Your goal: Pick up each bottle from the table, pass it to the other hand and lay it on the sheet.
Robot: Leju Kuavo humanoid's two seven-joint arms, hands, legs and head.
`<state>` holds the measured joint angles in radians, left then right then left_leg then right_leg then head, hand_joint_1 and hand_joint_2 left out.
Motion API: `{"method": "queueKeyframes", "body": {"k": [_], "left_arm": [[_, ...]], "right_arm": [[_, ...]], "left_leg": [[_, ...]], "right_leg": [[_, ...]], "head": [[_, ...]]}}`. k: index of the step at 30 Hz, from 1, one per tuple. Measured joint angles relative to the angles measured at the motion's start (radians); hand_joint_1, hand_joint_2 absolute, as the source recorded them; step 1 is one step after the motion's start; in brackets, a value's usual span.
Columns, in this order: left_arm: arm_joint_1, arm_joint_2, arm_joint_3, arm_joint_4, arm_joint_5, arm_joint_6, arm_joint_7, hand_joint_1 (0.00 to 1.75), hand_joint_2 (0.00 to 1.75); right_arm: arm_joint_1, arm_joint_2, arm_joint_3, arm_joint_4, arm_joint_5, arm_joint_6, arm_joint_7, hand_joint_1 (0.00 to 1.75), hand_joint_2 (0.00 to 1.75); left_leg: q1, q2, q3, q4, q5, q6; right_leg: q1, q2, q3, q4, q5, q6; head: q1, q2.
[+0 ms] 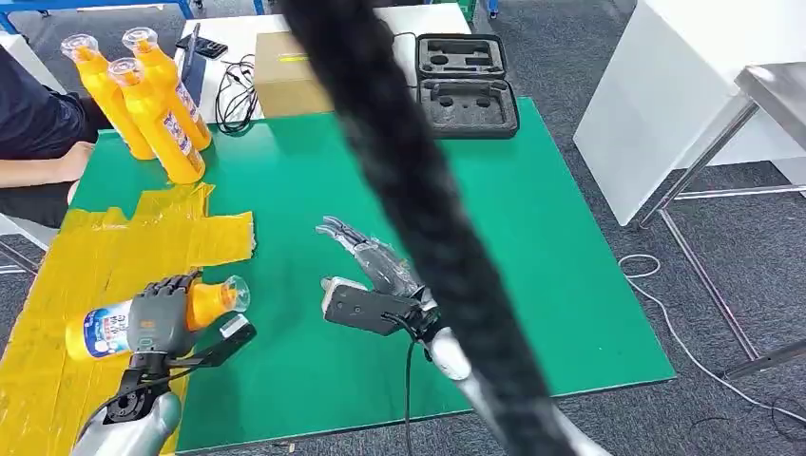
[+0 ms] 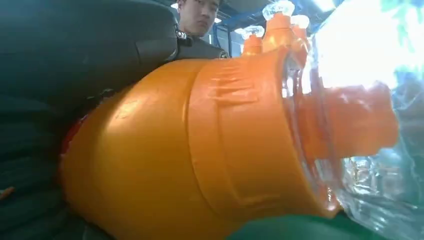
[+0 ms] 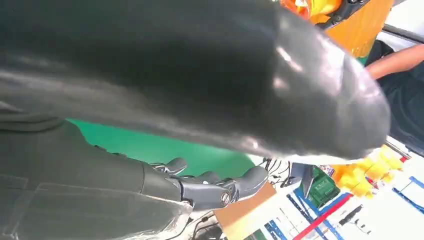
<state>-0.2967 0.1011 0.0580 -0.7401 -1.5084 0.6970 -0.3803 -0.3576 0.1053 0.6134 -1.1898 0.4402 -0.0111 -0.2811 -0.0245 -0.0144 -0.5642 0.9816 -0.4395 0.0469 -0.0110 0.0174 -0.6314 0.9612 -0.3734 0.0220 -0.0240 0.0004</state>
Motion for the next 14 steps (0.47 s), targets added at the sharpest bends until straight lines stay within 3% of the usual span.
{"method": "queueKeyframes", "body": {"k": [9, 10, 11, 14], "left_arm": [[-0.003, -0.003, -0.001, 0.029, -0.022, 0.000, -0.001, 1.75, 1.75], [-0.003, -0.005, -0.001, 0.040, -0.034, 0.000, 0.000, 0.79, 0.00], [-0.005, -0.007, -0.002, 0.056, -0.045, 0.000, 0.004, 0.00, 0.00], [-0.021, -0.013, -0.009, 0.099, -0.052, 0.000, 0.008, 0.00, 0.00]], "right_arm": [[0.000, -0.001, 0.003, 0.002, -0.022, -0.006, 0.000, 0.00, 0.00], [0.000, -0.001, 0.005, 0.002, -0.022, -0.010, 0.000, 0.00, 0.00], [0.000, -0.001, 0.008, 0.002, -0.020, -0.011, 0.000, 0.00, 0.00], [0.001, -0.001, 0.010, 0.003, -0.011, -0.011, 0.001, 0.00, 0.00]], "left_leg": [[0.000, 0.000, 0.000, 0.000, 0.000, 0.000], [0.000, 0.000, 0.000, 0.000, 0.000, 0.000], [0.000, 0.000, 0.000, 0.000, 0.000, 0.000], [0.000, -0.002, 0.002, 0.000, 0.000, 0.000]], "right_leg": [[0.000, 0.000, 0.000, 0.000, 0.000, 0.000], [0.000, 0.000, 0.000, 0.000, 0.000, 0.000], [0.000, 0.000, 0.000, 0.000, 0.000, 0.000], [0.000, -0.002, 0.002, 0.000, 0.000, 0.000]], "head": [[0.000, 0.000], [0.000, 0.000], [0.000, 0.000], [0.000, 0.000]]}}
